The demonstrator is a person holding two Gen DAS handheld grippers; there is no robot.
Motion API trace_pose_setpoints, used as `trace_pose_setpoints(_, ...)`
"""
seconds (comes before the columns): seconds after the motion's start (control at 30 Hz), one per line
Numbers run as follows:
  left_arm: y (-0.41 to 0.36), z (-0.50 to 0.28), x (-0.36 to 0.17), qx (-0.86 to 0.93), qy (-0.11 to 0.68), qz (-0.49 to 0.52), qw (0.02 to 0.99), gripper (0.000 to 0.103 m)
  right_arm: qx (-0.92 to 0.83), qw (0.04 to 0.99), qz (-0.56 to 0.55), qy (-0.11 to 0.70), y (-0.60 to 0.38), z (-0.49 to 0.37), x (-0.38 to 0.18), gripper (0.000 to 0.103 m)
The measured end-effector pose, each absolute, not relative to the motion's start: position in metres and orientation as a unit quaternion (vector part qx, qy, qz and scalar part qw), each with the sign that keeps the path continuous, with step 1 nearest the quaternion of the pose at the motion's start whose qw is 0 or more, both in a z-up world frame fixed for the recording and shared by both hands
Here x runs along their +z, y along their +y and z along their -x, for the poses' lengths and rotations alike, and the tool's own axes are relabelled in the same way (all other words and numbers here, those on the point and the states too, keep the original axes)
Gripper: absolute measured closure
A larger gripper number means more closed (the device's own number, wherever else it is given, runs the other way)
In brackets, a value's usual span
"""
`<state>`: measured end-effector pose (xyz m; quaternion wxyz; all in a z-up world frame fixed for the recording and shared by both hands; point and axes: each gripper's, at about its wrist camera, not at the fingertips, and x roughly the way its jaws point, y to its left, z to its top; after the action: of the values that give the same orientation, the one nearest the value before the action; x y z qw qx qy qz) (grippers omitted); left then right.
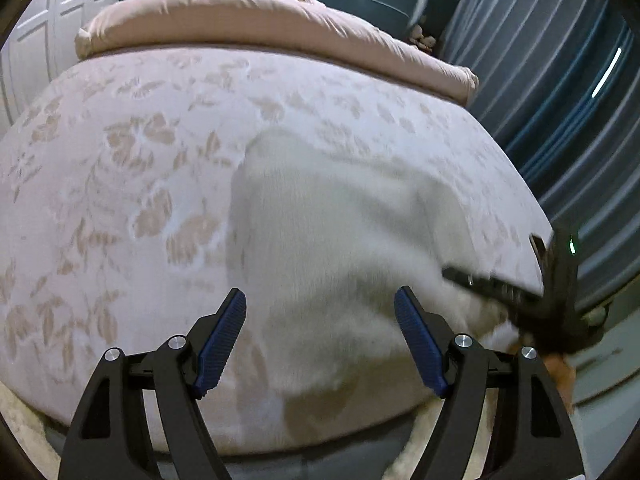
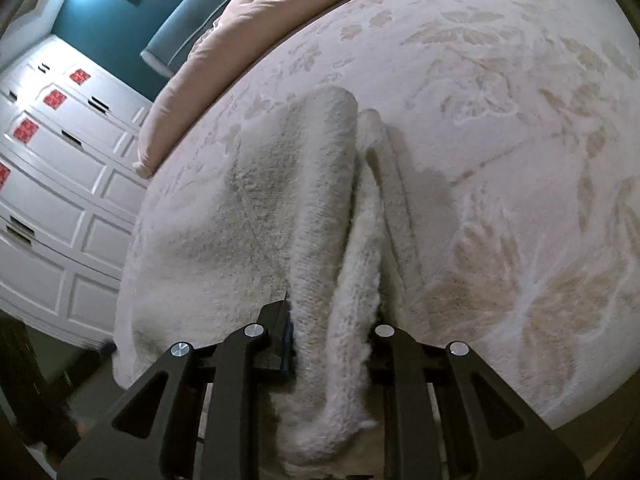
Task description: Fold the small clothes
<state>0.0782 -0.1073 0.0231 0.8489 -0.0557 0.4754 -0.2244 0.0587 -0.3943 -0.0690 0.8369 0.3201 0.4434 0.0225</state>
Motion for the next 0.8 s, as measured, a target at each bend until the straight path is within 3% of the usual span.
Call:
trace_pose_setpoints(0.07, -0.117, -0.094, 0.018, -0.196, 0.48, 0.031, 0.854, 0.029, 0.006, 0.842, -0.308, 0.443, -0.393, -0.057, -0.057, 0.077)
trace_pose_setpoints(0.2, -0.123, -0.112, -0.014, -0.158, 0.517, -0.018, 0.841, 0.03, -0.054, 0.875, -0.247, 0.412, -0.388, -0.035, -0.014, 0.077)
trace_pose_setpoints(0.37, -0.117, -0.108, -0.032, -0.162, 0.531, -0.013, 0.832, 0.029, 0.039, 0.899, -0.219, 0.378, -0.346, -0.033, 0.031, 0.077)
trace_pose_setpoints(0.47, -0.119, -0.107, -0.033, -0.16, 0.527, -0.03, 0.834, 0.027, 0.08, 0.878, -0.199, 0.428, -0.311, -0.053, 0.001, 0.078)
trace_pose_setpoints(0.57, -0.12, -0.105, -0.037, -0.161, 0.535, -0.04, 0.829, 0.026, 0.074, 0.839, -0.187, 0.506, -0.295, -0.067, -0.07, 0.08)
trace_pose_setpoints(0.7, -0.108, -0.102, -0.04, -0.17, 0.543, -0.007, 0.822, 0.026, 0.061, 0.848, -0.221, 0.479, -0.312, -0.049, -0.044, 0.079)
trace_pose_setpoints(0.8, -0.108, -0.098, -0.04, -0.167, 0.544, -0.008, 0.822, 0.026, 0.022, 0.866, -0.176, 0.468, -0.322, -0.036, -0.032, 0.076)
